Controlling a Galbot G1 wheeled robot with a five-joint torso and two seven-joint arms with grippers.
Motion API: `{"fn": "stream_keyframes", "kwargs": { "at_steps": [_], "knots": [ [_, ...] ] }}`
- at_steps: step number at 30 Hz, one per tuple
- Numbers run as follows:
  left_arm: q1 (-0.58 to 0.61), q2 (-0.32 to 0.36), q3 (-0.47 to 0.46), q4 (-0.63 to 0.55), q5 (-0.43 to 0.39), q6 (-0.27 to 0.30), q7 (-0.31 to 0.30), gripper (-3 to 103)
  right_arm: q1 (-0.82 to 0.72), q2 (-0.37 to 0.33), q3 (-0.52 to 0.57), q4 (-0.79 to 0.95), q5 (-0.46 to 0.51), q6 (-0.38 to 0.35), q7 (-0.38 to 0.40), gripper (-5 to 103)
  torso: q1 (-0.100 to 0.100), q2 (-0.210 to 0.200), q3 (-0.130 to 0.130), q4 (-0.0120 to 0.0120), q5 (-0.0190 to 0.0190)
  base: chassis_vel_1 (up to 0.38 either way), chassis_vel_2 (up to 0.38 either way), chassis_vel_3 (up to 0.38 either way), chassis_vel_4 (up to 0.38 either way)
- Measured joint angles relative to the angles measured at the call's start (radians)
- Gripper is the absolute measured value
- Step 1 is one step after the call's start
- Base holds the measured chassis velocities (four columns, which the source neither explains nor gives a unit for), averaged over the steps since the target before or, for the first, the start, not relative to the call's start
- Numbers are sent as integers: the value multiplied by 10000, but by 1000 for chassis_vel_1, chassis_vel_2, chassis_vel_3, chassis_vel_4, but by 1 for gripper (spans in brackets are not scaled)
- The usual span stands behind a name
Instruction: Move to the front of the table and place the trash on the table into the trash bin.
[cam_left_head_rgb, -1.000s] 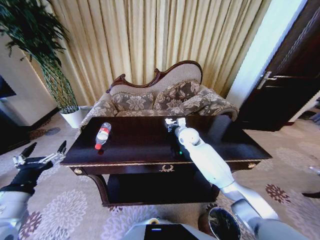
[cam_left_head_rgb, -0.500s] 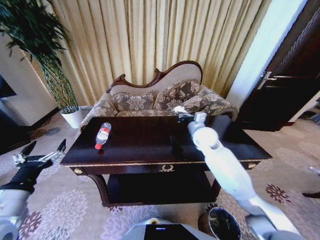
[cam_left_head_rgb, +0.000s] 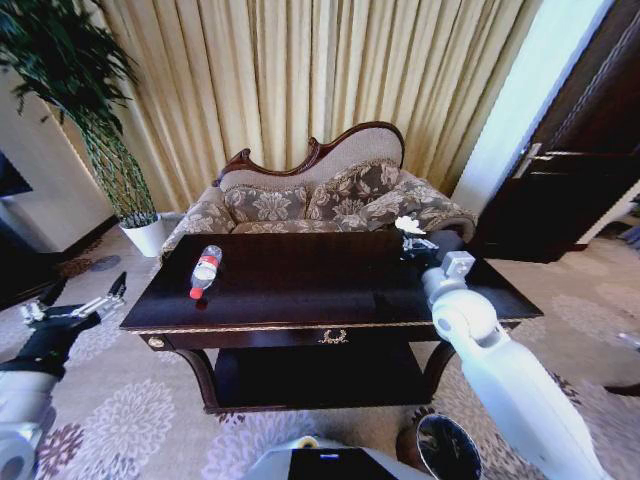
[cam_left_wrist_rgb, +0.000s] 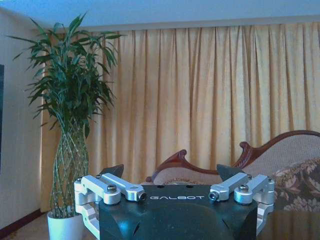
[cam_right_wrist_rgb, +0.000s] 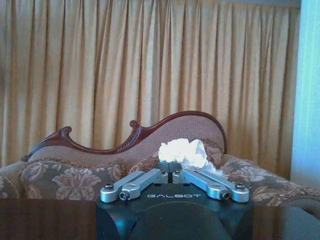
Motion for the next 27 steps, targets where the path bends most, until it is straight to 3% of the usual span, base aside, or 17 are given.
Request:
{"fn": "stream_keyframes", "kwargs": {
  "at_steps": [7, 17, 27],
  "knots": [
    [-23, 297, -239, 189, -258, 17, 31, 100, -964, 415, 305, 760, -232, -46, -6, 0, 0, -1, 0, -2, 0, 0, 0, 0, 0],
    [-82, 368, -237, 374, -299, 17, 227, 100, -1437, 487, 656, 1135, -234, -163, -10, 0, 2, -3, 2, -2, 0, 26, -22, -22, 25],
    [-99, 404, -262, 464, -297, 13, 268, 100, -1643, 641, 706, 1238, -297, -169, -12, 0, 2, -2, 1, -2, 4, 184, -188, -198, 180]
  ]
}}
